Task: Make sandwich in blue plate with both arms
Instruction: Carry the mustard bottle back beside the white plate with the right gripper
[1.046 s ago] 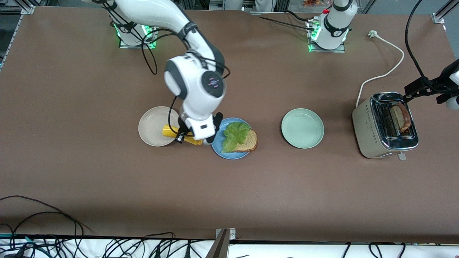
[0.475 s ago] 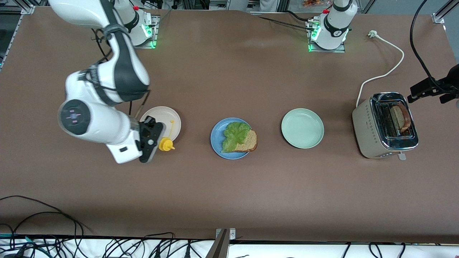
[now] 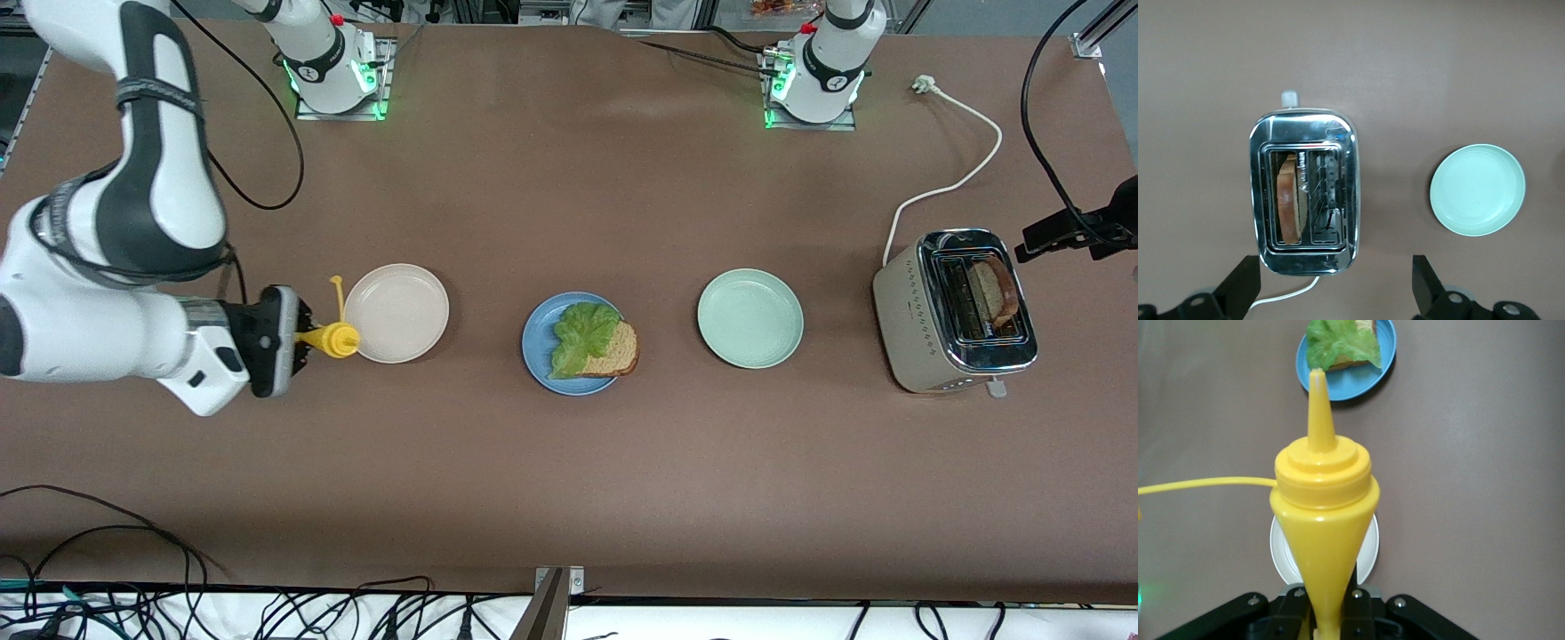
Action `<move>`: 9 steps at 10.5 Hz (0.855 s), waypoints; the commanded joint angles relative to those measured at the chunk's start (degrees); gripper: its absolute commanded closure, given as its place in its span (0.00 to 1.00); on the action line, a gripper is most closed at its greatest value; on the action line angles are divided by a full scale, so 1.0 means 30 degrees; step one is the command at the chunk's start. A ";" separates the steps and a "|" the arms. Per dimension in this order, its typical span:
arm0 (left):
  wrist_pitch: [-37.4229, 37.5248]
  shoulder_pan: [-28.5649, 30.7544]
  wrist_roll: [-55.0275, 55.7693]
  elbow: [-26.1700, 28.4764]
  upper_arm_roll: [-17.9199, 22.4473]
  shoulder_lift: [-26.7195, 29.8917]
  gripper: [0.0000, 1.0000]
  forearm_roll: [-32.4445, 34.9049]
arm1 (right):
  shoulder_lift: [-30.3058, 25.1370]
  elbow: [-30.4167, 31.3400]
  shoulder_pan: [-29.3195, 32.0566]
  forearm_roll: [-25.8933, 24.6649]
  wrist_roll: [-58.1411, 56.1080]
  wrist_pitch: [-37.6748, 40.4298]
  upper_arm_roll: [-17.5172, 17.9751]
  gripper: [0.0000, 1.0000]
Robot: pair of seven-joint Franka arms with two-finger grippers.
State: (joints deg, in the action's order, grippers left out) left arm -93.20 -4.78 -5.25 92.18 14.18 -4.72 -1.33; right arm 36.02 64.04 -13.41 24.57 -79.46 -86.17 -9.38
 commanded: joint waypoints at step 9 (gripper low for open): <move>-0.3386 0.1974 -0.0360 0.4578 -0.0008 -0.2701 0.00 0.0531 | 0.0821 0.6510 0.6223 0.5373 -1.4667 0.2853 0.0402 0.92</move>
State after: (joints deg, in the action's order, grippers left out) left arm -102.45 0.20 -5.37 105.84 14.35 -10.91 -0.85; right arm 37.92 76.88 2.23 37.50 -116.78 -78.15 -9.13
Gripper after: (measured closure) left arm 0.000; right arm 0.907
